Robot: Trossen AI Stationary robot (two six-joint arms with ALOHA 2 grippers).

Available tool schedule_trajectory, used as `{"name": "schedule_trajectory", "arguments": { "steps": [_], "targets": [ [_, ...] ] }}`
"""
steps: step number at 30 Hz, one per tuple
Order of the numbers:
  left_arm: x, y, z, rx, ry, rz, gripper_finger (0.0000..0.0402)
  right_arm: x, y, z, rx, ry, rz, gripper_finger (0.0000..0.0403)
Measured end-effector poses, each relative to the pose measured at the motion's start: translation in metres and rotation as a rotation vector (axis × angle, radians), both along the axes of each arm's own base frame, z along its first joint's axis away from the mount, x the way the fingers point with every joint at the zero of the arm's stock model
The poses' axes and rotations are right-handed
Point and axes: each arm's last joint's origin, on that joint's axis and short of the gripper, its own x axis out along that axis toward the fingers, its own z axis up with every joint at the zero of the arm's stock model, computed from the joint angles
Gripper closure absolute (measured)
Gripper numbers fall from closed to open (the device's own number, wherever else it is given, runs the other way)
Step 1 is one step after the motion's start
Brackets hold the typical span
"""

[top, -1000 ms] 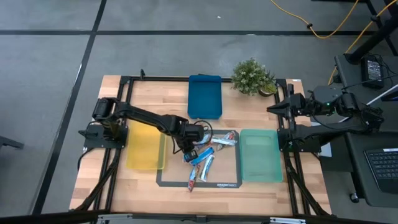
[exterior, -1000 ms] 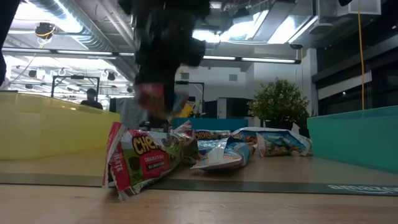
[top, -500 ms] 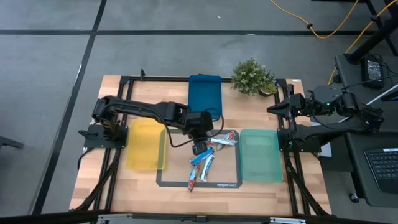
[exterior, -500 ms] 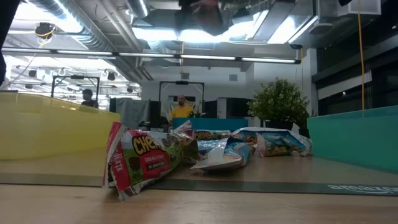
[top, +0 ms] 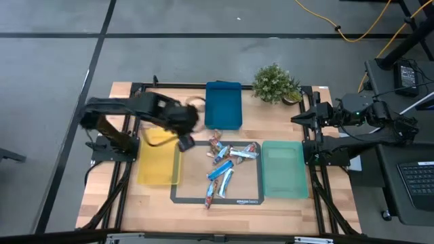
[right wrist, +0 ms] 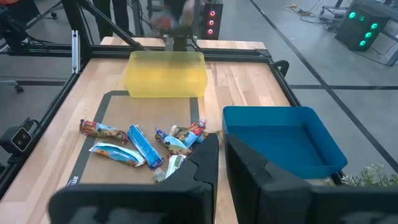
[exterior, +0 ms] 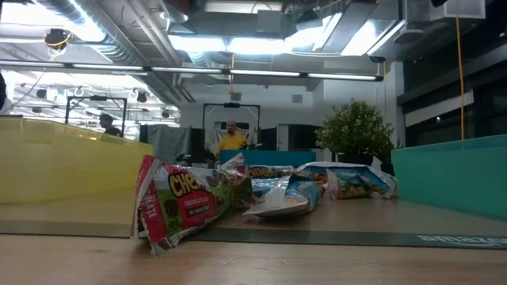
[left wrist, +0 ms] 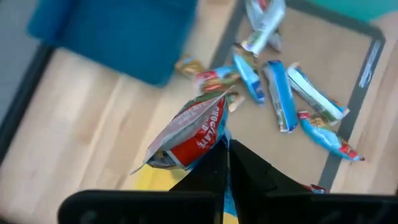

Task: Pick and place Granola Bars by type
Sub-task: Put the red granola bar into the yellow bin

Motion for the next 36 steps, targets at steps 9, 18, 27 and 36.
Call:
{"name": "schedule_trajectory", "arguments": {
  "steps": [9,18,27,36],
  "targets": [
    [-0.063,-0.001,0.041,0.005,-0.197,0.116,0.0399,0.0,0.0,0.0,0.0,0.0,0.0,0.0369],
    [-0.075,-0.005,0.037,0.032,-0.116,0.127,0.0397,0.0,0.0,0.0,0.005,-0.001,-0.002,0.0369],
    [-0.083,-0.011,-0.005,0.048,-0.037,0.169,0.0389,0.0,0.0,0.0,0.01,-0.001,-0.005,0.0369],
    [-0.092,-0.022,-0.094,-0.13,-0.038,0.207,0.0393,0.0,0.0,0.0,0.01,-0.001,-0.005,0.0369]
  ]
}}
